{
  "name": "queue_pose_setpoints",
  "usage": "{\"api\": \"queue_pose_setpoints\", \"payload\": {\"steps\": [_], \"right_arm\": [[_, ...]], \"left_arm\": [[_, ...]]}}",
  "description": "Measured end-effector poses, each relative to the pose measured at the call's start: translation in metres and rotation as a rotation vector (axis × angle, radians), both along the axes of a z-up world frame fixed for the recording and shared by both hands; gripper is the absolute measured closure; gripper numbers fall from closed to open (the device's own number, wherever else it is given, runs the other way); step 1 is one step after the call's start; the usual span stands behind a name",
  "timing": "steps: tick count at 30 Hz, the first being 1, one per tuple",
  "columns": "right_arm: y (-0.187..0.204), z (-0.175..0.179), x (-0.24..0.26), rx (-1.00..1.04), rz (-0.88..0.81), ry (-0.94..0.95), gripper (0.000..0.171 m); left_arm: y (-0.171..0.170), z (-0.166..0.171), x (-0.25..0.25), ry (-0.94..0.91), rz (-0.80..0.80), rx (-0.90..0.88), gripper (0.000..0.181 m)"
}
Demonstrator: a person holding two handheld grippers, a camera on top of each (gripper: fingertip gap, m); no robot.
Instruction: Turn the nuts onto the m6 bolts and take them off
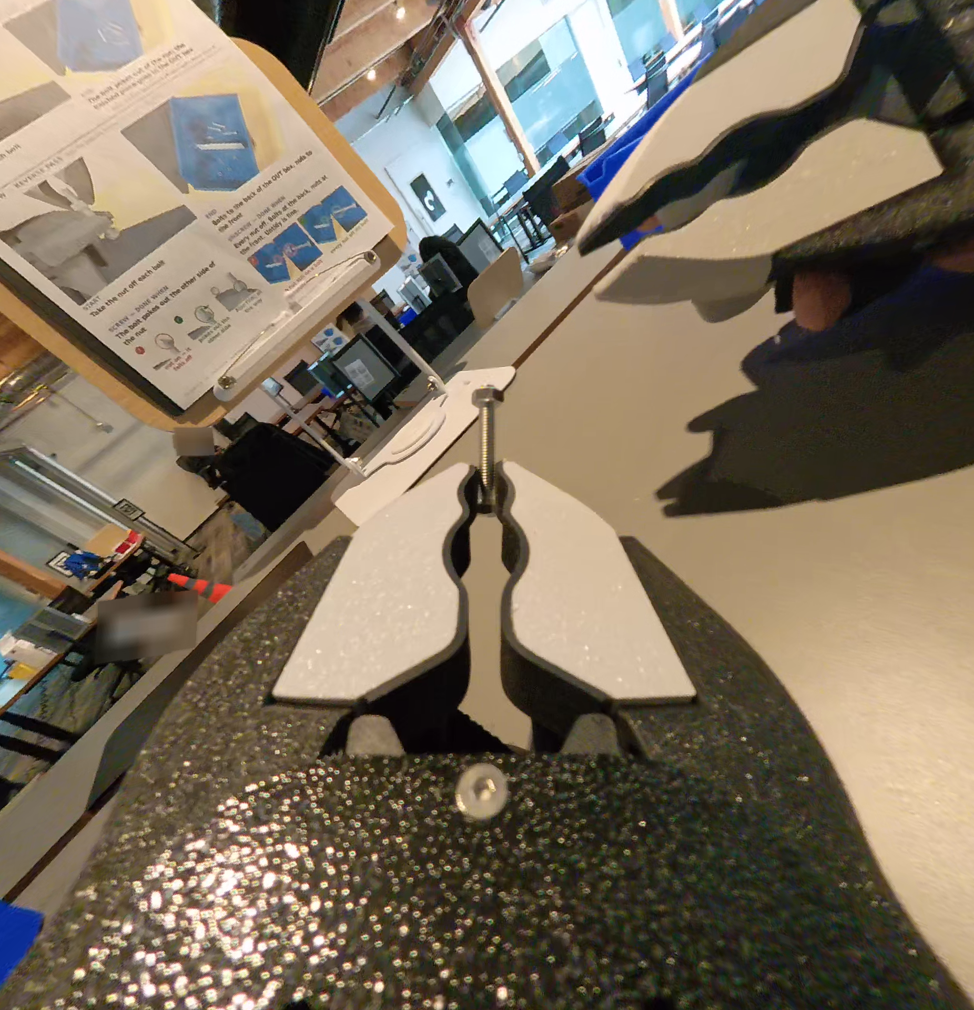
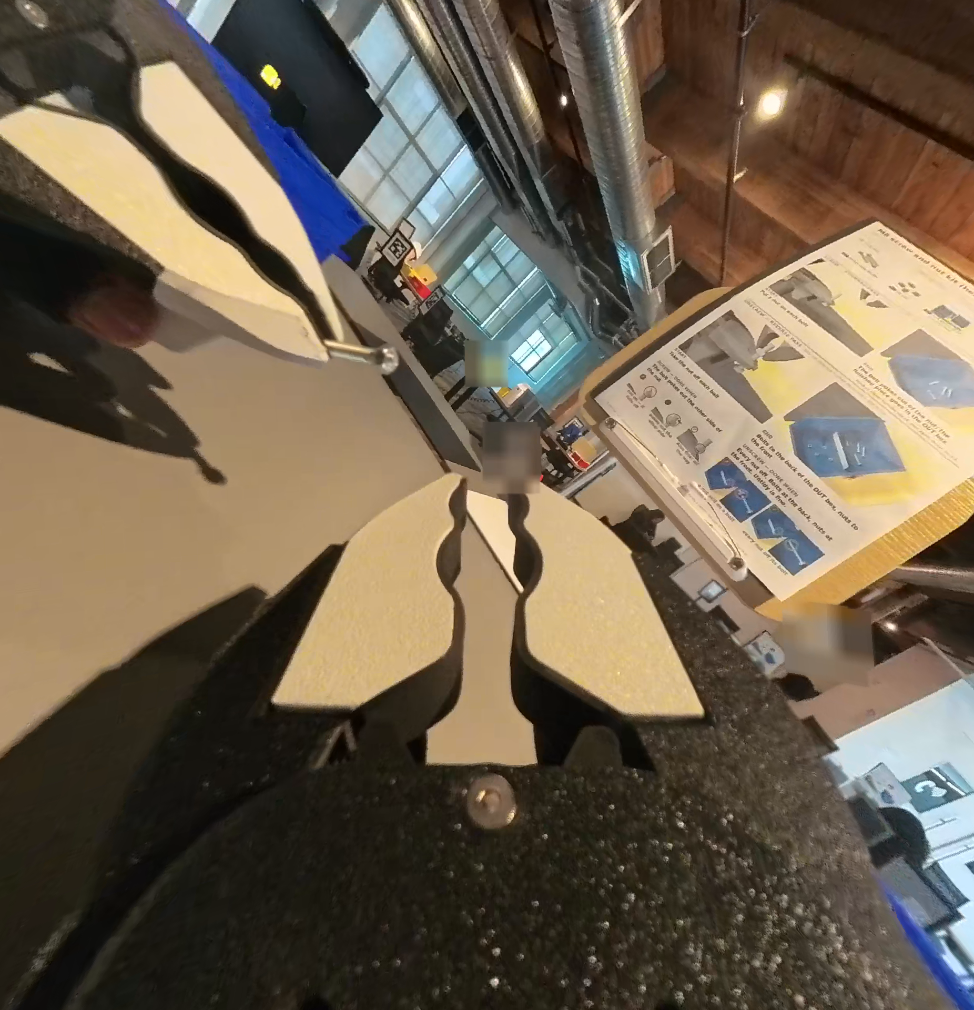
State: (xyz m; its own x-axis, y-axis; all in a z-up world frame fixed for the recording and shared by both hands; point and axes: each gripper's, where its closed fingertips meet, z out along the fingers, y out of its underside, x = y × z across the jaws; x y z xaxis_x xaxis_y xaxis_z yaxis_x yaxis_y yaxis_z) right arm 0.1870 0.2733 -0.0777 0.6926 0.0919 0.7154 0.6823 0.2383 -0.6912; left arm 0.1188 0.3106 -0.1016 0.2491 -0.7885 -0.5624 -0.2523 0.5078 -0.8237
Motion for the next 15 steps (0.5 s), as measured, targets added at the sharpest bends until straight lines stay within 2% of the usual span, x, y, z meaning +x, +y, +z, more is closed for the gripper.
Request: {"api": "queue_pose_setpoints", "payload": {"steps": [11,15], "right_arm": [[-0.0031,0.0083,0.0091,0.02,0.005,0.093,0.158],[-0.0058,0.0049,0.001,-0.074,0.119,0.23,0.161]], "left_arm": [[0.0059,-0.0011,-0.0012,0.015,0.027,0.005,0.176],[-0.0018,-0.0048,0.0026,0.041,-0.006,0.019,0.176]]}}
